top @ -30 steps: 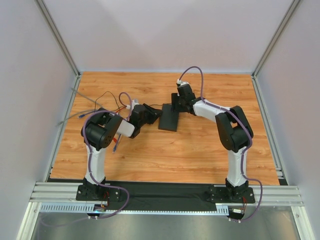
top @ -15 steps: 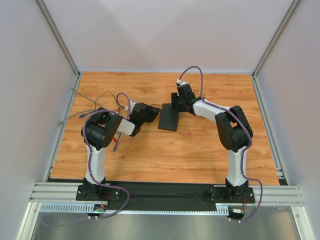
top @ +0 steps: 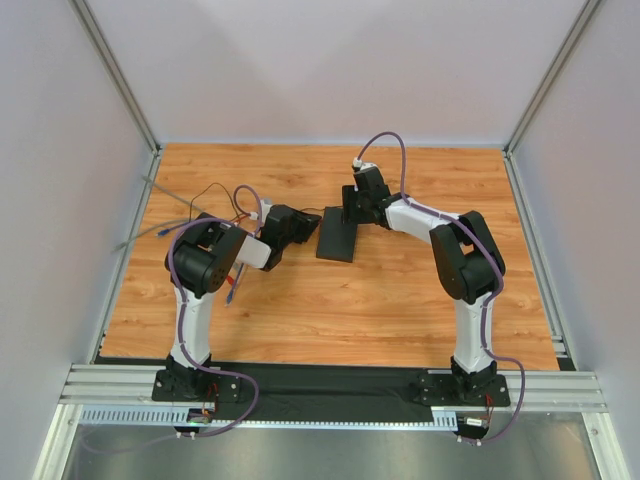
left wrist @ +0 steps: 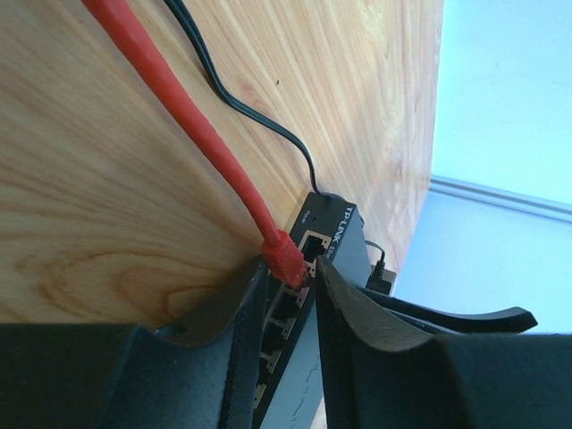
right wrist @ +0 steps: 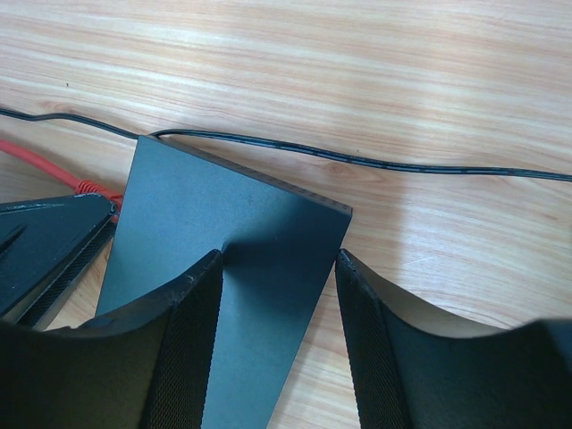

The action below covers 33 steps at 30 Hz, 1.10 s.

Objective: Pull the plug from the switch port

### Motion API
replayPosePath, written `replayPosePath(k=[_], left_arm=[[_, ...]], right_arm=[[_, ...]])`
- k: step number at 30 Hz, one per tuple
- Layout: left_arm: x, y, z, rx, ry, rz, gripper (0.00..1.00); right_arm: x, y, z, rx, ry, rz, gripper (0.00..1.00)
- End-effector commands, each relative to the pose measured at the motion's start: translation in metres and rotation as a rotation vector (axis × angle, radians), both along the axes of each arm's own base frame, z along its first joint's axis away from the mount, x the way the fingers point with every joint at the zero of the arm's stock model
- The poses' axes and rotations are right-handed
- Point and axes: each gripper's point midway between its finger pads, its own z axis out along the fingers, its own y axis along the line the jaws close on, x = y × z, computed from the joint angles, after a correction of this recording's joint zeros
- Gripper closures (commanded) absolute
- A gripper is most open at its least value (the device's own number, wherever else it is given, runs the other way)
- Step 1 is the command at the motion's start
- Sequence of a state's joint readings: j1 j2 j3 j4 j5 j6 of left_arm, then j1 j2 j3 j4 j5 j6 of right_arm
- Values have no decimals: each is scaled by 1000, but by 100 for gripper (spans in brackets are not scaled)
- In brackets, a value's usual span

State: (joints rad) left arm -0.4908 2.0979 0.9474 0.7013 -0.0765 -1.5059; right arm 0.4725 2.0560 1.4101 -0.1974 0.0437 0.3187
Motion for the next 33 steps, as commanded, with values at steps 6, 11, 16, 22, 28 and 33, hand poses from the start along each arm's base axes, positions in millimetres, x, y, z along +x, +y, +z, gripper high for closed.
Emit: replayPosePath(k=[6, 11, 16, 22, 28, 33], left_arm=[[-7, 6, -34, 47, 57, -4, 76], [-8, 8, -35, 58, 44, -4, 93], [-10, 13, -38, 75, 28, 3, 100], [-13, 21, -36, 101, 3, 20, 100], [-16, 26, -35, 105, -29, 29, 100], [-19, 33, -34, 121, -36, 50, 100]], right_arm=[[-15, -8, -30, -58, 90, 8, 46], [-15, -8, -31, -61, 94, 11, 46], [-14, -10, -32, -77, 100, 6, 46], [-13, -15, -38, -111, 121, -12, 46], [-14, -17, -42, -126, 132, -14, 47], [-14, -21, -47, -149, 152, -22, 47]])
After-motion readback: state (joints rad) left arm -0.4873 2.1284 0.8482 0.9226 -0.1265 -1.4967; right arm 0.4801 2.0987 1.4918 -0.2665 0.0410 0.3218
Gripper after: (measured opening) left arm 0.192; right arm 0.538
